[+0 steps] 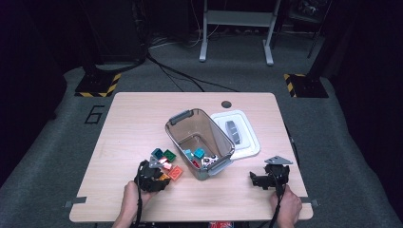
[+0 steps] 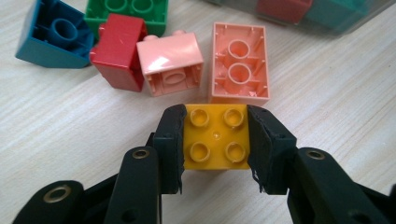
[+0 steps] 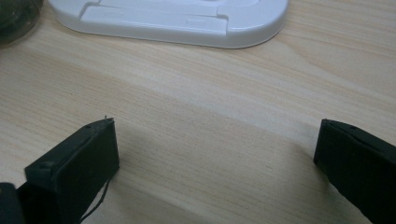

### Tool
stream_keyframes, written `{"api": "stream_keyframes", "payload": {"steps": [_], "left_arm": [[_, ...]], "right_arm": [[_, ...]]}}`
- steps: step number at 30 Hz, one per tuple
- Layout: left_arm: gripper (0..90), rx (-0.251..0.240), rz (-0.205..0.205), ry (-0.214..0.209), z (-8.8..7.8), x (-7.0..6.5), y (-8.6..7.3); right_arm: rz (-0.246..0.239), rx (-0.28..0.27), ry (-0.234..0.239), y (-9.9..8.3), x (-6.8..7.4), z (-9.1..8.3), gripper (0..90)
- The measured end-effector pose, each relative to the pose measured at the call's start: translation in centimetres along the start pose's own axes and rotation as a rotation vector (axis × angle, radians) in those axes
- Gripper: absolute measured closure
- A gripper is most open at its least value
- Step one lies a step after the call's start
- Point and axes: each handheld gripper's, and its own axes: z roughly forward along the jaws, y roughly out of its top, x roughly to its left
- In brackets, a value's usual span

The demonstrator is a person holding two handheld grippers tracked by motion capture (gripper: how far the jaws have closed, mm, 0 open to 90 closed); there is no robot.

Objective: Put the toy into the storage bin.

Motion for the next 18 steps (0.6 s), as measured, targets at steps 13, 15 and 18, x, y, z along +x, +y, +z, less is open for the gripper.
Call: {"api": "stream_keyframes", "payload": {"steps": [13,15,18], "left_arm": [[59.2,-0.042,-0.029,0.008,-2.0,2.3,0.7],[59.2,-0.043,-0.027,0.004,-2.3,2.5,1.0],[59.2,-0.054,-0.030,0.011,-2.7,2.7,1.3]], "right_arm": [[0.001,0.000,0.000,0.0,0.0,0.0,0.0],[0.000,0.000,0.001,0.0,0.0,0.0,0.0],[0.000,0.000,0.001,0.0,0.0,0.0,0.0]]}}
